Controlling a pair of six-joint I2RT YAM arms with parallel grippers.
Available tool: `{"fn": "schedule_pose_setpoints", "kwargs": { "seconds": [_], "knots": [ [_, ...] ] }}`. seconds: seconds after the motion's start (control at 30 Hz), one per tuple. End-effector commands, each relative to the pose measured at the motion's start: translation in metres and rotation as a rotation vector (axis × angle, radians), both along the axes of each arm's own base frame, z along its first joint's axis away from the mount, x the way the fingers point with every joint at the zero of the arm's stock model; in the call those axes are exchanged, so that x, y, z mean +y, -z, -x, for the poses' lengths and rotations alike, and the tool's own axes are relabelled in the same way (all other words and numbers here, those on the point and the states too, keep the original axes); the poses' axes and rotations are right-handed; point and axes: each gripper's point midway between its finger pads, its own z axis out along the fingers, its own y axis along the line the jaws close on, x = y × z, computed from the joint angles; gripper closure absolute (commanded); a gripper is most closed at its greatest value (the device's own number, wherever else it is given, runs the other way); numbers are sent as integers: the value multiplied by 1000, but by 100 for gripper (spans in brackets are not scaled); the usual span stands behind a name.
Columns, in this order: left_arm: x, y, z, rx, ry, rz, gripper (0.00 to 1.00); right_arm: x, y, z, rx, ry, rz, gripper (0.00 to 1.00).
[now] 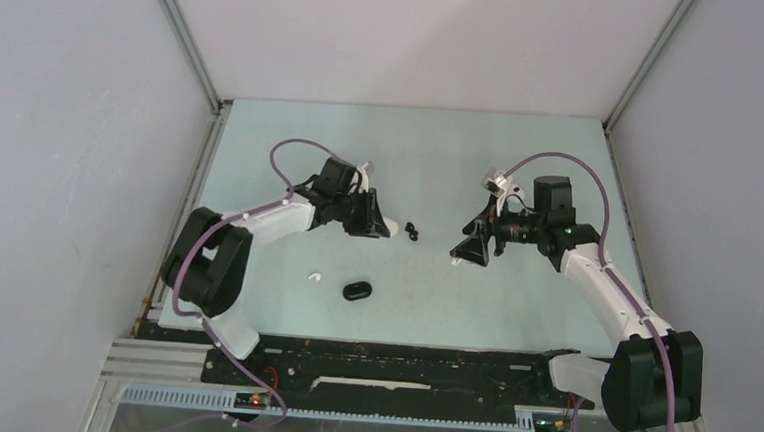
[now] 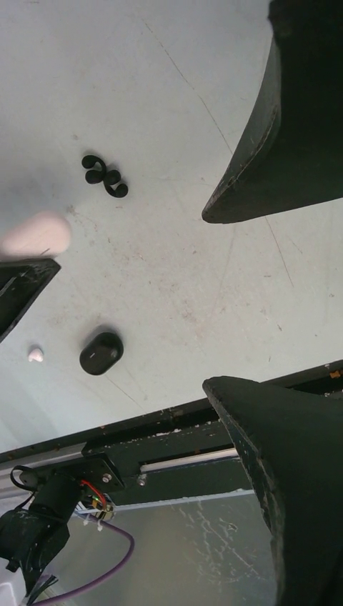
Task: Insert the wireless bluetooth earbuds into the charging case
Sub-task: Place the charging case at the center of the board.
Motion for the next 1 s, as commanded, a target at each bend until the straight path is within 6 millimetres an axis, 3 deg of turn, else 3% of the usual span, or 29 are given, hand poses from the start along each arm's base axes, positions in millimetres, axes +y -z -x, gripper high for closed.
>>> {"fn": "schedule_pose_setpoints", "kwargs": {
  "seconds": [0.0,0.13,0.3,0.37,0.47,0.67,0.77,0.87,0.97],
  "knots": [
    [-4,8,-4,122,-19,74,88,0,-15,-2,-85,-45,-21,19],
    [7,29,-4,188,-34,52,79,-1,-16,-2,-88,-45,-22,19],
    [19,37,1,207,-19,-25,64,-1,-15,0,-81,-53,-27,19],
    [35,42,4,219,-36,-124,55,-2,-16,0,-80,-51,-29,19],
    [52,40,8,217,-43,-220,50,-4,-19,0,-80,-46,-38,19],
    [98,6,13,141,-52,-335,46,-5,-21,0,-73,-37,-42,17],
    [113,-23,6,-8,-97,-357,45,-5,-19,-1,-70,-30,-34,16],
    [111,-49,-2,-177,-133,-291,44,-2,-10,-5,-63,-22,-5,16],
    [128,-74,-11,-364,-241,-298,44,5,0,-7,-69,-24,39,16]
  ]
}}
